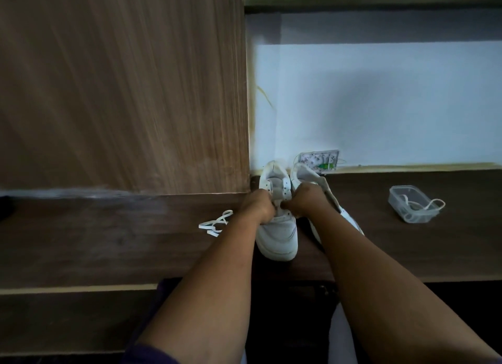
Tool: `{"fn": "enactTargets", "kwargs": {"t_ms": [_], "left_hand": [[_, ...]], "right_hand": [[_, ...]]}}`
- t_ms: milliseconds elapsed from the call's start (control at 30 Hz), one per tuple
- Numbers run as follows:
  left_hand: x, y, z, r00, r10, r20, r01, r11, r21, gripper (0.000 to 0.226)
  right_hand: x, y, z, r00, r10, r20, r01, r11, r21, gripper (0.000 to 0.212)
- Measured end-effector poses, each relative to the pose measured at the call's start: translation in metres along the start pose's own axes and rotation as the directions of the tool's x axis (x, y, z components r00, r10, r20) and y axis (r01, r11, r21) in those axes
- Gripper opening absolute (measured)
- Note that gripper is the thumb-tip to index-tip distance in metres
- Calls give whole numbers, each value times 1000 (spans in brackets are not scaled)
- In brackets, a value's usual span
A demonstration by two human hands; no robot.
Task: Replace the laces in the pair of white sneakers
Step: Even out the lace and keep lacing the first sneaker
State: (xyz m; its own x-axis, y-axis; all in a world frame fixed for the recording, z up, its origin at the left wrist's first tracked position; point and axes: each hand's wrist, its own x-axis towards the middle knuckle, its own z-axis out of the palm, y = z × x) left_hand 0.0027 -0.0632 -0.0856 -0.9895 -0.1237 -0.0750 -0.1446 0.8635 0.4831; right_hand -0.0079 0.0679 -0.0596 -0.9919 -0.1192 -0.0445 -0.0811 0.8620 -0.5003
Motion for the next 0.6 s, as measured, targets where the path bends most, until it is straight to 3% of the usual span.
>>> {"fn": "enactTargets", "kwargs": {"t_ms": [167, 400, 600], "left_hand": [[-4, -5, 9, 999, 38, 1, -37, 991, -127, 6], [-1, -8, 19, 999, 40, 9, -35, 953, -302, 18], [1, -11, 30, 995, -5, 97, 57, 838, -542, 19]], "right_hand": [[6, 11, 3, 998, 44, 36, -50, 981, 187, 18], [10, 16, 1, 990, 64, 125, -97, 957, 274, 17], [8, 15, 0, 986, 89, 142, -129, 943, 306, 12]]}}
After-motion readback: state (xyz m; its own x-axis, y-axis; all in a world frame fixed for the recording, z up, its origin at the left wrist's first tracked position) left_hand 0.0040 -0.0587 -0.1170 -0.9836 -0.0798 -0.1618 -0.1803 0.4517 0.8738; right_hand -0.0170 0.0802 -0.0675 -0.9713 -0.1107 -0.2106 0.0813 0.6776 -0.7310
